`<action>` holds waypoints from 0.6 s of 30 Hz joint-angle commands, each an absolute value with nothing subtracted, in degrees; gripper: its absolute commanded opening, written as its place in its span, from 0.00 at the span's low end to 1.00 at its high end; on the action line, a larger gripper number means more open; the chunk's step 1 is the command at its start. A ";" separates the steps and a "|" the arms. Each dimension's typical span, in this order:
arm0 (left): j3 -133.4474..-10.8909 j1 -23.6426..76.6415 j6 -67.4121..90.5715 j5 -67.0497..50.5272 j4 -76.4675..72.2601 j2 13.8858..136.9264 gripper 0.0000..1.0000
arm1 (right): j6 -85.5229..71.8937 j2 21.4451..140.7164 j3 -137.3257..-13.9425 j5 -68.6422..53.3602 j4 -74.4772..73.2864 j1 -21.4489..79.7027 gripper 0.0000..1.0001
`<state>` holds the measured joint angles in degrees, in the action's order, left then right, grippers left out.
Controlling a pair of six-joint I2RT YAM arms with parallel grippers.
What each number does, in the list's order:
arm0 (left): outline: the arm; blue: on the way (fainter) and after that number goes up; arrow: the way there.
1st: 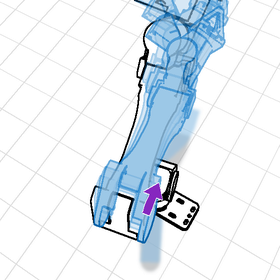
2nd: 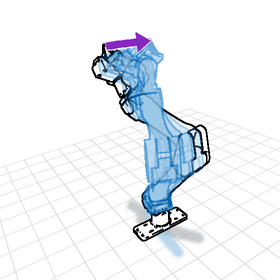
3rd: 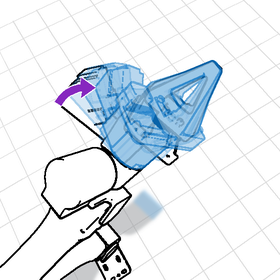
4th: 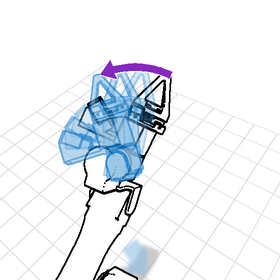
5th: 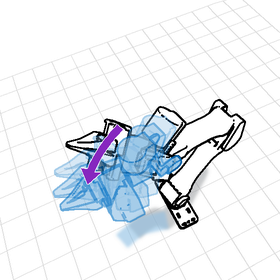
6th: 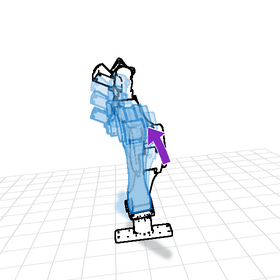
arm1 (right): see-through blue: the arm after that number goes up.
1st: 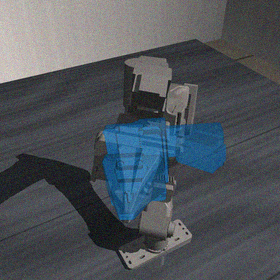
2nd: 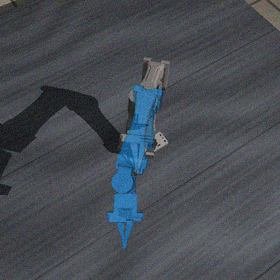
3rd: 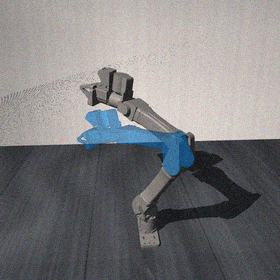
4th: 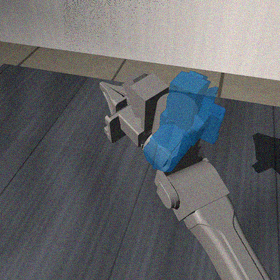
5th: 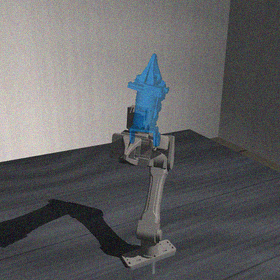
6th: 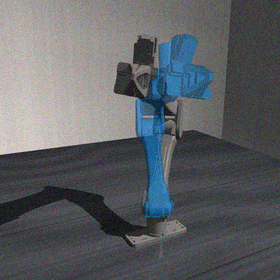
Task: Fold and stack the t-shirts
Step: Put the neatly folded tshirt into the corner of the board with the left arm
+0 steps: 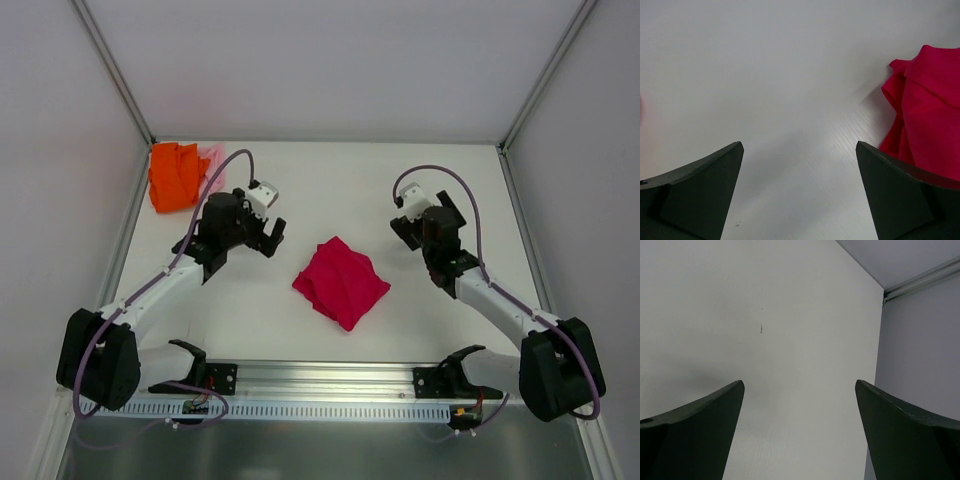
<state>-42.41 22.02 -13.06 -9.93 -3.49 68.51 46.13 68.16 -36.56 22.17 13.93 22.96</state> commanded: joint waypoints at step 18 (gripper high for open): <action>-77.77 20.74 -36.71 -65.29 47.59 99.48 0.99 | 47.11 68.64 -35.24 19.95 17.58 22.76 1.00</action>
